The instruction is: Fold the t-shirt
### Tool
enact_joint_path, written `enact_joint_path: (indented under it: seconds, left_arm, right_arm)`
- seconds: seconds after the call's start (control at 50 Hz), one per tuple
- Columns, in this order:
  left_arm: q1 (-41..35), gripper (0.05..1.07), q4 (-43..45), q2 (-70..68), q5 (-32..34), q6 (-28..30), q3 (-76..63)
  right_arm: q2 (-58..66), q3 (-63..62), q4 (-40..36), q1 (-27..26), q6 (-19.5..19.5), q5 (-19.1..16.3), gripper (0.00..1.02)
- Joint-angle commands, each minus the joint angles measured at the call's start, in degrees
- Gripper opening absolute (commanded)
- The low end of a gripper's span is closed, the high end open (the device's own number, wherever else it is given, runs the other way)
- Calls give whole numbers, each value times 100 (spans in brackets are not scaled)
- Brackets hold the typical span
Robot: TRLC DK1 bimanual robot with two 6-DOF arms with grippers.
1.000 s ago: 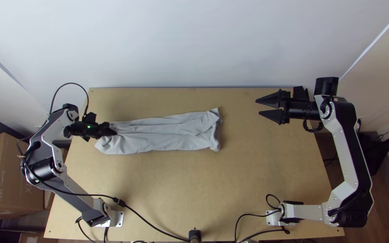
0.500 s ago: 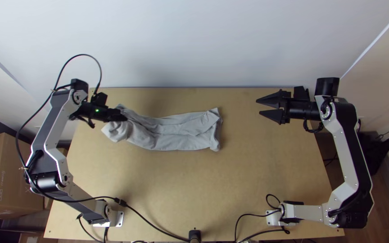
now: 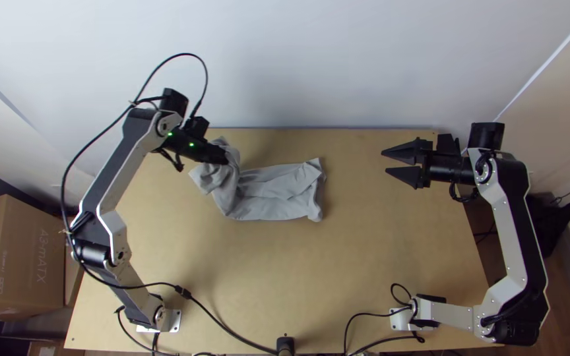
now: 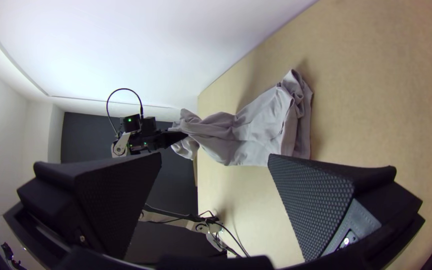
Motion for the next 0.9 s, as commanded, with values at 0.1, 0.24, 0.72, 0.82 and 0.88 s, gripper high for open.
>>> enact_joint_path:
  seconds: [0.1, 0.24, 0.72, 0.82, 0.88]
  left_arm:
    - [-637, 8, -104, 499, -169, -400, 664]
    - [-1006, 8, -95, 754, -257, -611, 1007]
    - [-2044, 8, 503, 1466, -1066, -778, 1578]
    - [-2202, 24, 503, 1703, -1145, -778, 1728]
    - [-2325, 24, 511, 1862, -1224, -778, 1868]
  right_arm:
    - [-276, -282, 6, -141, -83, -71, 98]
    - [-390, -510, 23, -167, -135, -71, 98]
    - [-803, -1002, 32, -273, -250, -71, 98]
    - [-883, -1099, 32, -299, -250, -71, 98]
    - [-935, -1169, 32, -299, -258, -71, 98]
